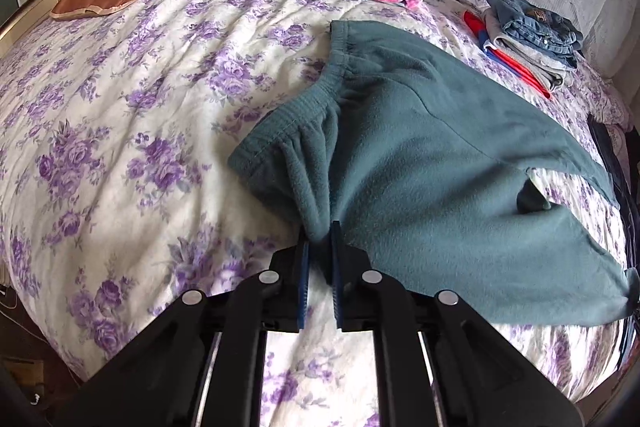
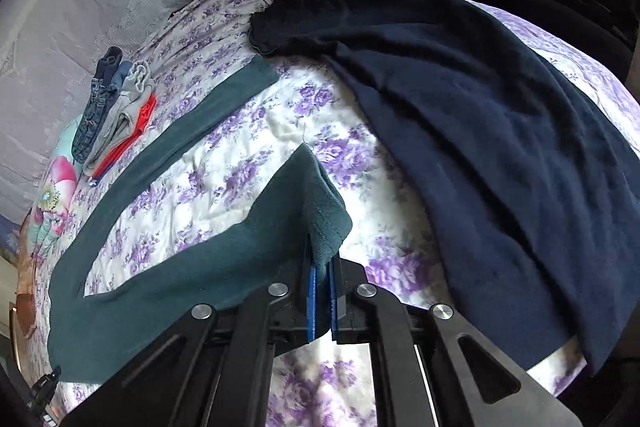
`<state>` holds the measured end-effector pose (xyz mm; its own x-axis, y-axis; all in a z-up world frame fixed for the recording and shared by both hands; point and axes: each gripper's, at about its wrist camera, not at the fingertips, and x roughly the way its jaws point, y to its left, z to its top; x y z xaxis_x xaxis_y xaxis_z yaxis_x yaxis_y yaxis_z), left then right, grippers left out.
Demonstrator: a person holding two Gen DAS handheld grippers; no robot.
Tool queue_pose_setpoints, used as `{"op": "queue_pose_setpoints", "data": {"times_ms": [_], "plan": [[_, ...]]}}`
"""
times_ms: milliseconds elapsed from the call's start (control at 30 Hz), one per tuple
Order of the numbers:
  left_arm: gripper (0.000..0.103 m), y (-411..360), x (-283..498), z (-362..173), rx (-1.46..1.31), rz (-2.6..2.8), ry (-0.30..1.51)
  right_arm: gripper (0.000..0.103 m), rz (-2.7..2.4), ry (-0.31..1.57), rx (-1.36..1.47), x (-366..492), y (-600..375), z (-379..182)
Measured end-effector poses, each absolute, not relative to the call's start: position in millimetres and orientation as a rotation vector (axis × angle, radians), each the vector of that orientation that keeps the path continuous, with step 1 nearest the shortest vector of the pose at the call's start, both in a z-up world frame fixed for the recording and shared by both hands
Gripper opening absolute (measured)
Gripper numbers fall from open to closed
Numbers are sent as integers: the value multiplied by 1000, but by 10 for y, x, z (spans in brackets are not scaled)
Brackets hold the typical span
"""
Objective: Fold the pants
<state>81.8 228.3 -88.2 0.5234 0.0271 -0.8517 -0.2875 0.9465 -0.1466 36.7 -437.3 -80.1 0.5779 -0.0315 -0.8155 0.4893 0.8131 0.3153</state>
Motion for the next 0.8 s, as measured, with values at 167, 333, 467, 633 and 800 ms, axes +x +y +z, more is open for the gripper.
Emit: {"op": "queue_pose_setpoints", "data": {"times_ms": [167, 333, 467, 633, 800], "plan": [[10, 2156, 928, -915, -197, 244, 1005, 20, -343, 991, 464, 497, -4276, -967], [57, 2242, 740, -529, -156, 201, 949, 74, -346, 951, 272, 422, -3936, -424], [94, 2332, 813, -49, -26, 212, 854, 89, -69, 859, 271, 424, -3530, -70], [95, 2385, 1770, 158, 116, -4, 909, 90, 149, 852, 211, 682, -2898, -153], [95, 2547, 2963, -156, 140, -103, 1036, 90, 238, 947, 180, 894, -2415, -352]]}}
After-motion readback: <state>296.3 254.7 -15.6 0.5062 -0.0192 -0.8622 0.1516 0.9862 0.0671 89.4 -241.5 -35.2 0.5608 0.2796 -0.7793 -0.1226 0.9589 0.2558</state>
